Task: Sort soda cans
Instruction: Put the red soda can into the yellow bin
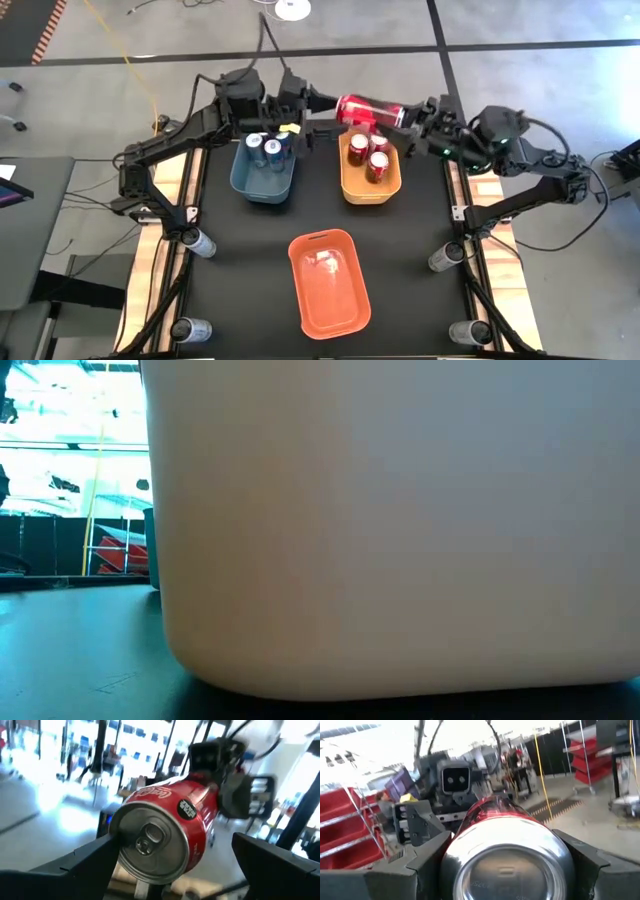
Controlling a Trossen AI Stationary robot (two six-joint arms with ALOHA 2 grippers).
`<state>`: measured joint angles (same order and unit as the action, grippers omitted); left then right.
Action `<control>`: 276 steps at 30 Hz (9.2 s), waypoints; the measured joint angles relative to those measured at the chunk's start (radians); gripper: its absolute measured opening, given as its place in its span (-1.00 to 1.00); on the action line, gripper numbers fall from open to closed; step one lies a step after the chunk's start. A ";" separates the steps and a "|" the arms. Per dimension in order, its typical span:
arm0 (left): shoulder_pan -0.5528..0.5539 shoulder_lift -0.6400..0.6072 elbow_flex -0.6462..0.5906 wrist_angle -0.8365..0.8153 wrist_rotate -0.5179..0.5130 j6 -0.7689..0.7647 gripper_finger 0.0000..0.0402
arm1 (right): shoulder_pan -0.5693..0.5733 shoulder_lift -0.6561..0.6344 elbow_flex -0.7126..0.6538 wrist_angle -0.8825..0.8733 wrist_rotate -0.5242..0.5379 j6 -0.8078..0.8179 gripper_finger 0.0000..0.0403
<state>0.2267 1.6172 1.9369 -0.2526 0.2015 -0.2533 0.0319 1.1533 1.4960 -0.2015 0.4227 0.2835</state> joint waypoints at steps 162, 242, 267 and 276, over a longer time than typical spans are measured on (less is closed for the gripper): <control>-0.017 0.030 -0.765 -0.236 -0.225 0.437 0.49 | -0.037 0.082 0.000 -0.431 -0.237 0.269 0.95; -0.043 -0.380 -0.599 -0.804 -0.474 -0.094 0.96 | -0.172 0.718 0.000 -0.331 -0.365 -0.194 0.95; -0.057 -0.381 -0.598 -0.851 -0.496 -0.189 0.96 | -0.209 0.772 0.000 -0.343 -0.376 -0.161 0.37; -0.057 -0.381 -0.597 -0.860 -0.498 -0.206 0.96 | -0.272 0.573 0.000 -0.408 -0.345 -0.085 0.37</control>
<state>0.1696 1.2358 1.3396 -1.1130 -0.2962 -0.4598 -0.2403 1.7260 1.4963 -0.6100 0.0780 0.1988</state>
